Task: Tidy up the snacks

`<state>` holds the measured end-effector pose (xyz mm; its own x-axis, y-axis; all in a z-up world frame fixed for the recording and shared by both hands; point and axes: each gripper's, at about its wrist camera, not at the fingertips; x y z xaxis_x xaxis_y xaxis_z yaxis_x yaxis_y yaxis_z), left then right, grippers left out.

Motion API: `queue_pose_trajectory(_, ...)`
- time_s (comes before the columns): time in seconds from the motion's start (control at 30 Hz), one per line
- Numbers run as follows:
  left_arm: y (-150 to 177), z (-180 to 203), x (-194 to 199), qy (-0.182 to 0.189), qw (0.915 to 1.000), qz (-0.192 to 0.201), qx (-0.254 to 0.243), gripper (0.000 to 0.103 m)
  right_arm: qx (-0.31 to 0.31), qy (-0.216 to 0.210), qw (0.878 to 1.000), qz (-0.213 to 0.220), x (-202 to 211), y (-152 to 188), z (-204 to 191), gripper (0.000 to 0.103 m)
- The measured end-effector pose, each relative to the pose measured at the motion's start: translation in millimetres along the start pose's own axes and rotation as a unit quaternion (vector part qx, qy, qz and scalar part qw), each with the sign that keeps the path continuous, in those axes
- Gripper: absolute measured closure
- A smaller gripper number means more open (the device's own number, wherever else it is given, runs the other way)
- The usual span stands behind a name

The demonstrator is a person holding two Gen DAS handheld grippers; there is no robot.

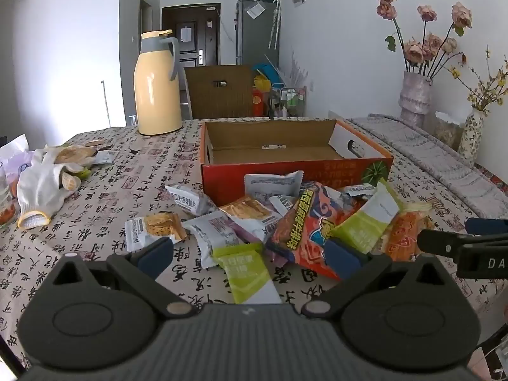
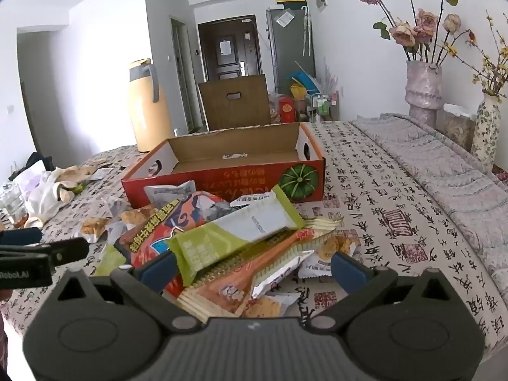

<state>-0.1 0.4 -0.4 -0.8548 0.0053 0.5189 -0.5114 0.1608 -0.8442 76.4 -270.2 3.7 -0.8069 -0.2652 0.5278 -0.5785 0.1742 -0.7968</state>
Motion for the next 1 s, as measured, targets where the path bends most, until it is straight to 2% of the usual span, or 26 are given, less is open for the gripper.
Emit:
queue_pose_trajectory(0.17, -2.7, 2.1, 0.6, -0.009, 1.0000, -0.002, 0.000, 0.000, 0.001, 0.001, 1.000, 0.003, 2.1, -3.4, -1.1, 0.000)
queue_pose_trajectory(1.0, 2.2, -2.1, -1.2, -0.003, 1.0000, 0.001, 0.005, 0.000, 0.002, 0.006, 1.000, -0.006, -1.6, 3.0, 0.9, 0.000)
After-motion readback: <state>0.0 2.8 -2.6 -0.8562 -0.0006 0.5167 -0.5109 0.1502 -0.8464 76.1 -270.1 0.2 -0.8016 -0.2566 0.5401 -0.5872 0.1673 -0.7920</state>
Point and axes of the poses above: each gripper's, at about its wrist camera, not at the fingertips, and x roughly against the way its jaws point, z to its right, y to its underside, and after that the axes turned 9 degrees about -x, right-handed
